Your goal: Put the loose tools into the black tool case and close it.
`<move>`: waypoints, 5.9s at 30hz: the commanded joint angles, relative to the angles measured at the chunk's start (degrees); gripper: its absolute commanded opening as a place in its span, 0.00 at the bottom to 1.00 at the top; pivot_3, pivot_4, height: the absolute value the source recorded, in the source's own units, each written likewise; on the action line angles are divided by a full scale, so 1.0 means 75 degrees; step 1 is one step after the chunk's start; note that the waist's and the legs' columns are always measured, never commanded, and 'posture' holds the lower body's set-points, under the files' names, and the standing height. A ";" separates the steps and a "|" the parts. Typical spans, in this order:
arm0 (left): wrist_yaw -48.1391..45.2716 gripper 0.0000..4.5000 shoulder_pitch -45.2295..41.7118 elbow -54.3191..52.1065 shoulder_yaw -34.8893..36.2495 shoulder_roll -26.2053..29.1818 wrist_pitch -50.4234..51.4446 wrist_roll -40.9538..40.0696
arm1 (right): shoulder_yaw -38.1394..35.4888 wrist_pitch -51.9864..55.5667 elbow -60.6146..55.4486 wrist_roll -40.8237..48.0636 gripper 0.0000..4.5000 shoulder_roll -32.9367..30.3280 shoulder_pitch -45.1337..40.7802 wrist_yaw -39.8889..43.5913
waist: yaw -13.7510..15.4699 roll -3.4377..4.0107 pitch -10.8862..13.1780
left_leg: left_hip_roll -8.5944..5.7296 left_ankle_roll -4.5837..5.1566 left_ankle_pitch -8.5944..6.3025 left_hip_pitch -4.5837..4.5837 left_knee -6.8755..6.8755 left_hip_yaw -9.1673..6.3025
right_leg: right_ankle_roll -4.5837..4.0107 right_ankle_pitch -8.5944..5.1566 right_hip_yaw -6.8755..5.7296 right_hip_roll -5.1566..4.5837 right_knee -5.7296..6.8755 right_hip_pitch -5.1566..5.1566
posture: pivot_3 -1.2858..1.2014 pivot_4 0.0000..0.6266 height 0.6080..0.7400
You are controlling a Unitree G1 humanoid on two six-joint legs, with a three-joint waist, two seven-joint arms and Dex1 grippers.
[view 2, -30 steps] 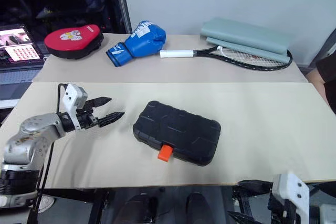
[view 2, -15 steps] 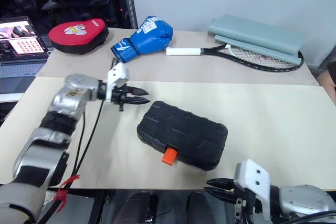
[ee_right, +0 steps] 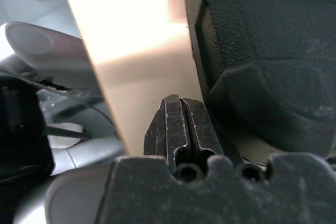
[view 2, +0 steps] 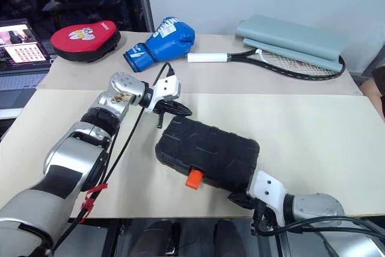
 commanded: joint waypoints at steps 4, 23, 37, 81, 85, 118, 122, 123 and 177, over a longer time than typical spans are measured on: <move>-0.1637 0.01 0.0445 -0.0343 -0.0409 0.0441 0.0040 0.0360 | -0.0863 -0.0573 0.1210 -0.0535 0.00 0.0068 -0.0865 -0.0332 | -0.0076 0.0006 -0.0004 | 0.0005 0.0000 0.0000 0.0018 0.0000 0.0004 | 0.0000 0.0001 0.0005 0.0003 0.0008 0.0012 | 0.52 0.24 0.97; -0.1660 0.01 0.1117 -0.2904 -0.1601 0.1834 0.1959 -0.1565 | -0.1644 -0.0684 0.1783 -0.0363 0.00 -0.0478 -0.0304 0.1070 | 0.0045 0.0019 -0.0010 | 0.0005 0.0002 -0.0002 0.0001 -0.0007 0.0006 | -0.0004 -0.0006 0.0014 0.0010 0.0012 -0.0013 | 0.52 0.24 0.97; -0.1863 0.01 0.1731 -0.4013 -0.2007 0.1906 0.2088 -0.1601 | -0.0114 -0.0707 0.3254 -0.1152 0.00 0.0309 -0.2776 0.0629 | -0.0064 0.0013 -0.0005 | 0.0011 0.0001 -0.0001 -0.0004 0.0010 0.0007 | -0.0004 0.0000 0.0017 0.0012 0.0019 -0.0017 | 0.52 0.24 0.97; -0.1863 0.01 0.0732 -0.3494 -0.3117 0.0681 0.0993 -0.1819 | -0.1872 0.1893 -0.1321 0.1764 0.00 0.0208 0.0116 -0.0123 | 0.0053 0.0020 -0.0009 | 0.0029 0.0006 -0.0005 0.0068 0.0043 -0.0015 | 0.0052 -0.0031 -0.0003 0.0014 -0.0007 0.0105 | 0.52 0.24 0.97; -0.1863 0.01 0.0785 -0.3627 -0.3083 0.0753 0.1031 -0.1800 | -0.1623 0.1658 -0.1003 0.1473 0.00 0.0330 0.0037 -0.0247 | 0.0054 0.0022 -0.0010 | 0.0030 0.0006 -0.0005 0.0068 0.0043 -0.0014 | 0.0036 -0.0021 -0.0002 0.0015 -0.0007 0.0104 | 0.52 0.24 0.97; -0.1863 0.01 0.0792 -0.3835 -0.2708 0.0769 0.1260 -0.1589 | -0.1136 0.1200 0.0072 0.1185 0.00 0.0510 -0.0583 -0.0048 | 0.0054 0.0026 -0.0013 | 0.0033 0.0007 -0.0006 0.0062 0.0042 -0.0014 | 0.0044 -0.0027 -0.0002 0.0017 -0.0013 0.0099 | 0.52 0.24 0.97; -0.1863 0.01 0.0784 -0.3785 -0.2673 0.0740 0.1245 -0.1555 | -0.1215 0.1309 0.0089 0.1266 0.00 0.0486 -0.0651 -0.0029 | 0.0051 0.0026 -0.0013 | 0.0034 0.0007 -0.0006 0.0061 0.0042 -0.0016 | 0.0044 -0.0027 -0.0004 0.0018 -0.0013 0.0098 | 0.52 0.24 0.97; -0.1863 0.01 0.0782 -0.3777 -0.2662 0.0733 0.1245 -0.1549 | -0.1188 0.1287 0.0093 0.1195 0.00 0.0401 -0.0605 0.0038 | 0.0051 0.0026 -0.0013 | 0.0034 0.0007 -0.0006 0.0061 0.0042 -0.0016 | 0.0044 -0.0027 -0.0003 0.0018 -0.0013 0.0098 | 0.52 0.24 0.97; -0.1863 0.01 0.0824 -0.3478 -0.2451 0.0357 0.0925 -0.1254 | -0.0434 0.1195 0.0235 0.0602 0.00 0.1227 -0.0142 -0.0918 | 0.0074 0.0027 -0.0013 | 0.0031 0.0013 -0.0011 0.0048 0.0042 -0.0020 | 0.0063 -0.0036 -0.0007 0.0014 -0.0029 0.0096 | 0.52 0.24 0.97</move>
